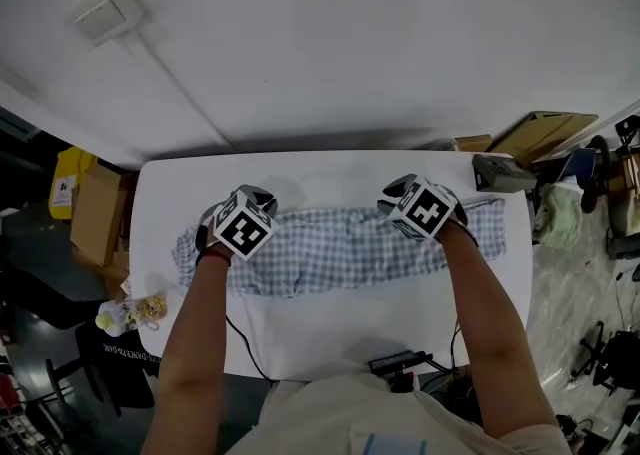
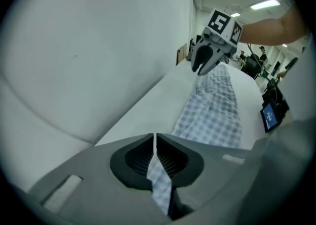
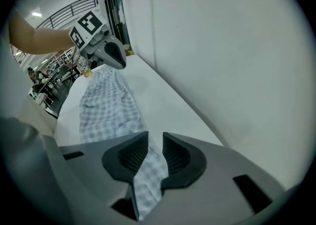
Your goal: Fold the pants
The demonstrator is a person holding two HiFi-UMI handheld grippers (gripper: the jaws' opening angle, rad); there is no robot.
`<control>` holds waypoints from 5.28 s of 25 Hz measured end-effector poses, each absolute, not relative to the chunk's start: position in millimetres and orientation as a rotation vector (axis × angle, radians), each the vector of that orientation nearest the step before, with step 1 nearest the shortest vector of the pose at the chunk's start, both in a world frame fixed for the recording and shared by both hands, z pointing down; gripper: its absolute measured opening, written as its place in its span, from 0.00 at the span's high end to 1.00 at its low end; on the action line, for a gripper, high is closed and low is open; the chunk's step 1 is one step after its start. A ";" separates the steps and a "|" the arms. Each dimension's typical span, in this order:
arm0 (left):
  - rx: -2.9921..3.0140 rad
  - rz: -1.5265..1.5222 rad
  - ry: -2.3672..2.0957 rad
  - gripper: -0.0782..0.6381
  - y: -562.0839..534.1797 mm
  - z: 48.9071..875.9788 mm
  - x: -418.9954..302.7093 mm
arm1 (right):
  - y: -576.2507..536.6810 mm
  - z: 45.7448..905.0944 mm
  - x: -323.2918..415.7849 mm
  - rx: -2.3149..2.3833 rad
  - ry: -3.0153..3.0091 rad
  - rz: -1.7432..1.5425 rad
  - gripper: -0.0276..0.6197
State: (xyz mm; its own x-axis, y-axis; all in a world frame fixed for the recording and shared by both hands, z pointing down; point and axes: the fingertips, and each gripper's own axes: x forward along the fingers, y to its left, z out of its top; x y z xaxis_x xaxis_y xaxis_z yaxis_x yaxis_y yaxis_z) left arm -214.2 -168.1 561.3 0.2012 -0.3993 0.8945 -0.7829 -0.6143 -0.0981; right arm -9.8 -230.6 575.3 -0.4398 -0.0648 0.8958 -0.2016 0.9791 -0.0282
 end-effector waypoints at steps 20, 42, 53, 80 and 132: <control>1.785 1.249 -1.227 0.74 -31.8 572.5 -331.8 | -146.8 564.0 -59.8 0.054 -2.074 0.185 0.75; 1.520 1.074 -1.263 0.61 -1.5 649.9 -429.8 | -75.9 583.5 -193.2 -0.105 -2.017 0.073 0.72; 1.532 0.988 -1.281 0.63 -3.9 653.6 -433.5 | -77.3 575.5 -194.5 -0.076 -2.045 0.101 0.71; 1.321 0.823 -1.164 0.56 29.1 628.8 -449.2 | -88.4 549.7 -198.2 -0.005 -2.105 0.111 0.71; 1.519 0.430 -1.154 0.79 -23.4 525.4 -257.2 | -94.5 514.5 -105.4 0.080 -2.260 0.367 0.71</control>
